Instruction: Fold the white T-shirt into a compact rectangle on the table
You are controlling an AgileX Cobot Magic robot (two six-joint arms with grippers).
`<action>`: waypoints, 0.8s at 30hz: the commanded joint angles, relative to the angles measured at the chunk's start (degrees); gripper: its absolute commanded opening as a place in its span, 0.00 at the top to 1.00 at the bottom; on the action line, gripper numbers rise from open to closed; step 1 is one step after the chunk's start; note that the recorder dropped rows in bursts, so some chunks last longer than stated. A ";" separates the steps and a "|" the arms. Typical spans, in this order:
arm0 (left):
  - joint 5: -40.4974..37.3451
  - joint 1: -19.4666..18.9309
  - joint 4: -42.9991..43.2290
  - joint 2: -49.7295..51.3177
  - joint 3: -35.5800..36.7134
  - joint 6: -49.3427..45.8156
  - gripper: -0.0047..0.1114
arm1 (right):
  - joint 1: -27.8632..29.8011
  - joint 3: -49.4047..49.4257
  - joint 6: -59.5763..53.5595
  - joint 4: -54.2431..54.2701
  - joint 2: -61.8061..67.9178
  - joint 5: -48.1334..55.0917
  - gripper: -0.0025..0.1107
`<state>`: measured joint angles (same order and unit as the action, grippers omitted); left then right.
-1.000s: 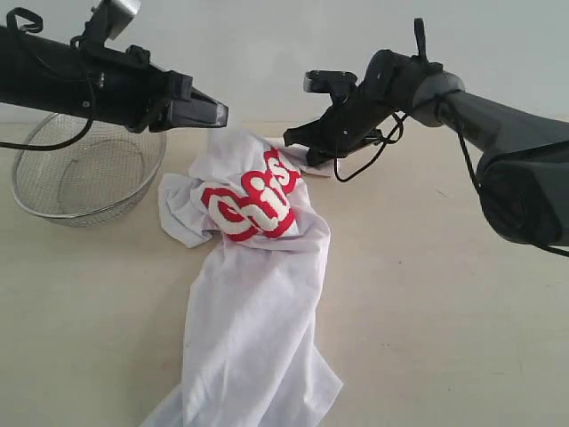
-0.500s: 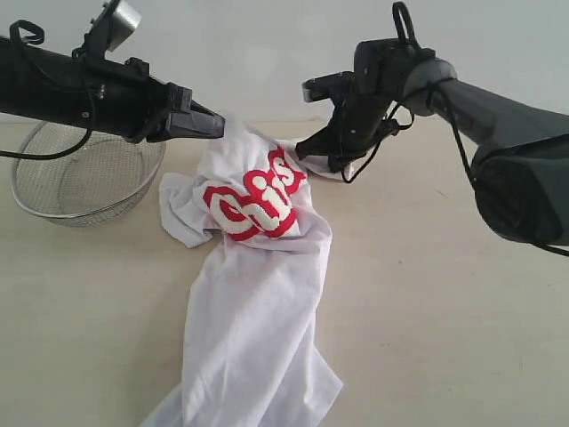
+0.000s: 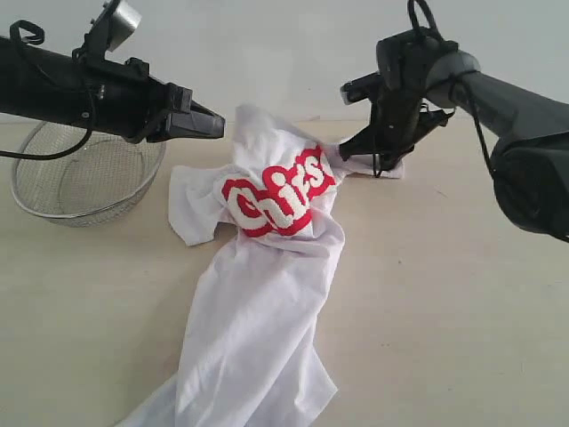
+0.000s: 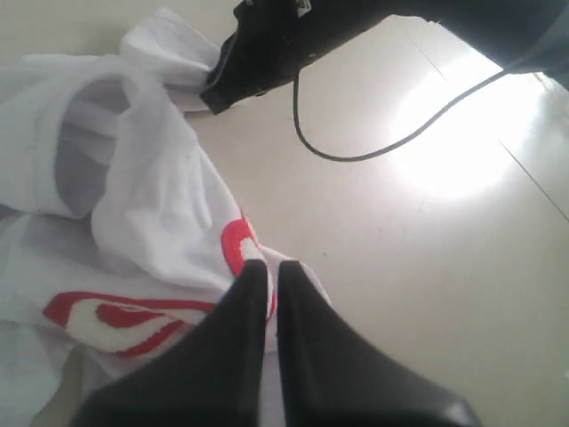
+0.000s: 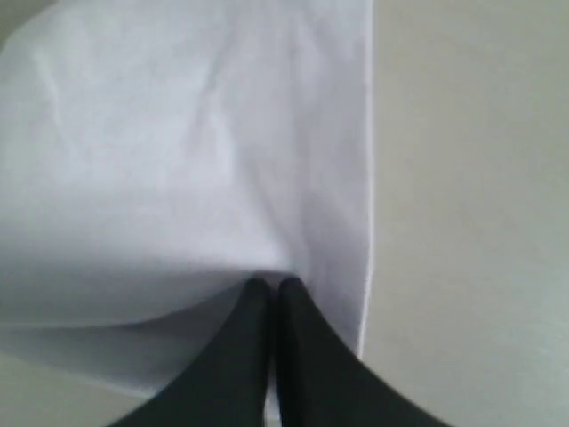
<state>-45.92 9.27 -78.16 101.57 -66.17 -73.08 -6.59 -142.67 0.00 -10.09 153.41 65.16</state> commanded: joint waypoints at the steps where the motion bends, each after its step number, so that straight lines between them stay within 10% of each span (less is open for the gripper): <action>1: -0.13 -0.08 -0.13 -0.18 0.21 -0.03 0.92 | 5.01 0.32 -0.41 -2.06 -0.96 1.81 0.98; 12: 0.63 -0.08 -0.13 -0.18 0.21 -0.03 0.92 | 11.78 0.32 -3.91 11.96 -3.97 0.34 0.98; 24: 1.22 -0.08 -0.36 -0.18 0.21 -0.03 0.92 | 4.18 0.32 -9.08 30.75 -7.33 -10.96 0.98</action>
<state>-44.92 9.27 -78.16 101.57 -66.17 -73.08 -0.66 -142.67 -8.69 19.79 143.23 56.41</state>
